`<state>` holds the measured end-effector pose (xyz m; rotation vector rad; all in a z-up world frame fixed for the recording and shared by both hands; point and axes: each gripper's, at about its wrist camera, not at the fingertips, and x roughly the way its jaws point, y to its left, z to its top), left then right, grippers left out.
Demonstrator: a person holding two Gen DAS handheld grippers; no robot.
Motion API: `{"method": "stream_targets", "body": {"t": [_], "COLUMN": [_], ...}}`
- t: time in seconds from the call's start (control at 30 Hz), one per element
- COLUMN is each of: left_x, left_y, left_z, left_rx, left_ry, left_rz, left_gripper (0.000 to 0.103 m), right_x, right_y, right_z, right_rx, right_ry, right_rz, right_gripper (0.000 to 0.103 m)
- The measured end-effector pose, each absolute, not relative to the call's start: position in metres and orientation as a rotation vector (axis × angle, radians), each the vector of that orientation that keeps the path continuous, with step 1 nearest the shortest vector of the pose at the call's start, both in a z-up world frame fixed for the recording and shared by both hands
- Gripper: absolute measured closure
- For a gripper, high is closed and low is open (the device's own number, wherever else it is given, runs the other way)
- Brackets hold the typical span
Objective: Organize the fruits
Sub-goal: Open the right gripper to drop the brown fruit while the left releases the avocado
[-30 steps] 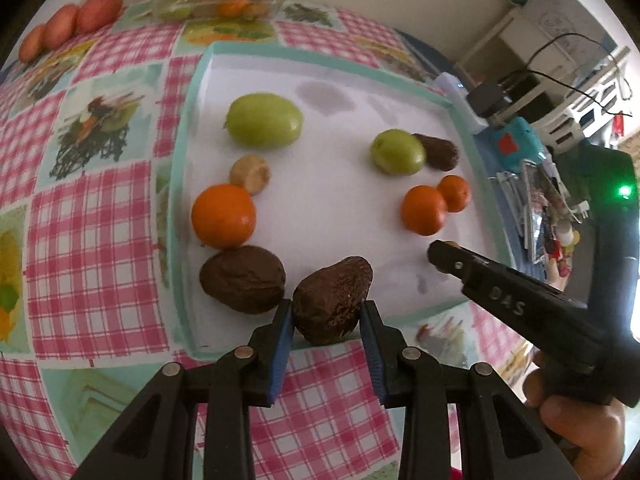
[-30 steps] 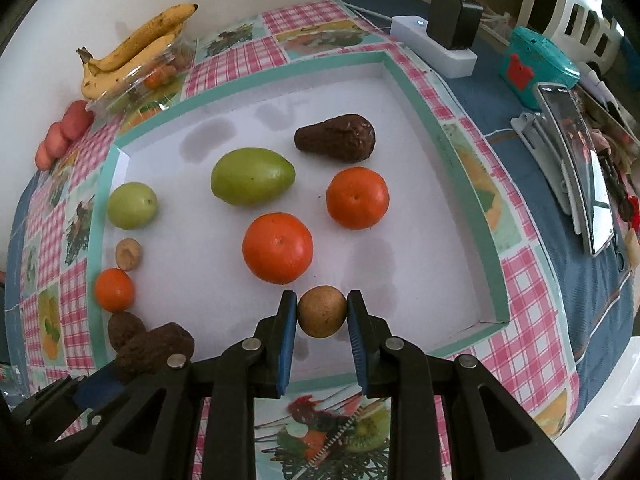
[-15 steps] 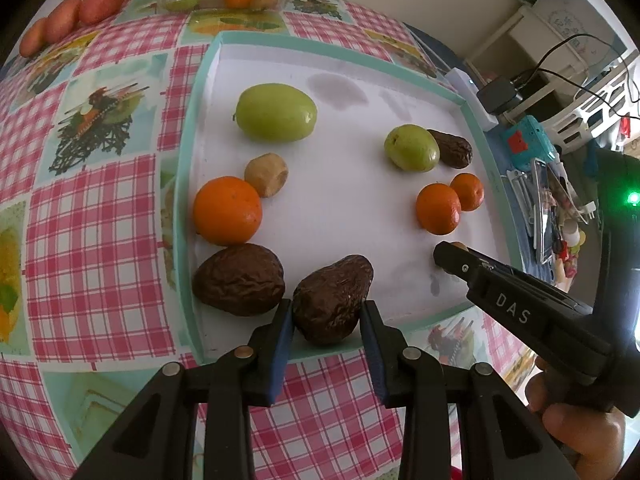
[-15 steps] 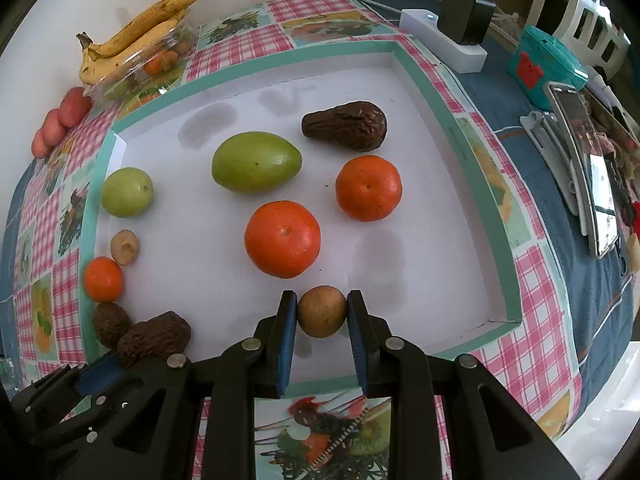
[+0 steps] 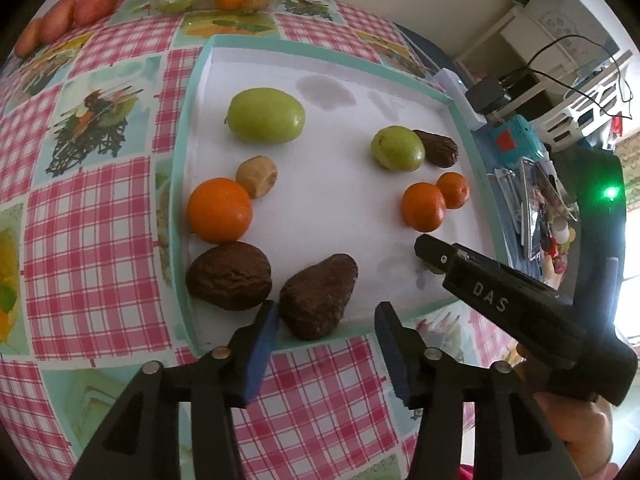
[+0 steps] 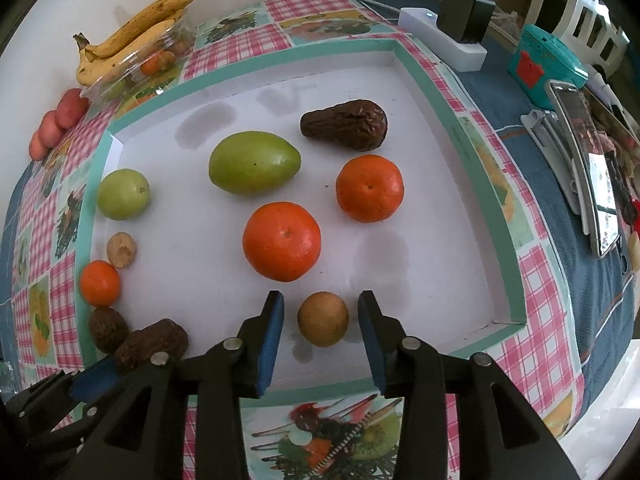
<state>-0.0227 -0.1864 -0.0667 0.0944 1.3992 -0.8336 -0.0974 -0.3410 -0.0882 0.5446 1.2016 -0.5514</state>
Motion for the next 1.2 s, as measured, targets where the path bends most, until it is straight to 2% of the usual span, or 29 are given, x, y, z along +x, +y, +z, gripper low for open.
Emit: {"method": "stream_targets", "body": {"t": [0.07, 0.47, 0.5, 0.57, 0.63, 0.73, 0.77, 0.8, 0.83, 0.87, 1.07, 1.2], "left_x": [-0.024, -0.015, -0.013, -0.009, -0.005, 0.002, 0.003, 0.005, 0.006, 0.008, 0.012, 0.014], "left_y": [-0.186, -0.161, -0.158, -0.153, -0.146, -0.139, -0.136, -0.134, -0.132, -0.129, -0.122, -0.118], "left_z": [-0.064, -0.039, -0.037, -0.034, -0.035, -0.042, -0.044, -0.045, -0.047, -0.048, -0.052, -0.051], "left_rx": [0.103, 0.036, 0.042, 0.064, 0.097, 0.141, 0.155, 0.165, 0.171, 0.175, 0.203, 0.215], "left_ry": [1.395, 1.349, 1.338, 1.310, 1.295, 1.291, 1.289, 1.287, 1.285, 1.282, 1.274, 1.261], "left_rz": [-0.834, -0.794, -0.782, -0.733, -0.666, -0.585, -0.560, -0.541, -0.524, -0.510, -0.452, -0.425], "left_gripper": [0.044, 0.043, 0.040, 0.022, 0.017, 0.014, 0.010, 0.008, 0.003, 0.001, 0.000, 0.000], "right_x": [-0.098, -0.100, -0.100, -0.100, -0.100, -0.099, -0.099, -0.098, -0.098, -0.098, -0.097, -0.096], "right_y": [-0.343, -0.343, -0.343, -0.343, -0.343, -0.342, -0.342, -0.342, -0.341, -0.341, -0.342, -0.342], "right_z": [-0.087, -0.079, -0.080, -0.080, -0.080, -0.080, -0.080, -0.080, -0.080, -0.080, -0.081, -0.081], "right_rx": [0.546, 0.546, 0.546, 0.545, 0.543, 0.537, 0.534, 0.529, 0.524, 0.521, 0.516, 0.510], "right_ry": [1.196, 1.158, 1.158, 1.160, 1.160, 1.161, 1.159, 1.158, 1.157, 1.153, 1.153, 1.145], "right_rz": [-0.557, -0.570, -0.569, -0.569, -0.569, -0.570, -0.570, -0.575, -0.582, -0.586, -0.580, -0.585], "right_gripper": [0.063, 0.063, 0.063, 0.063, 0.063, 0.063, 0.056, 0.037, 0.030, 0.027, 0.026, 0.019]}}
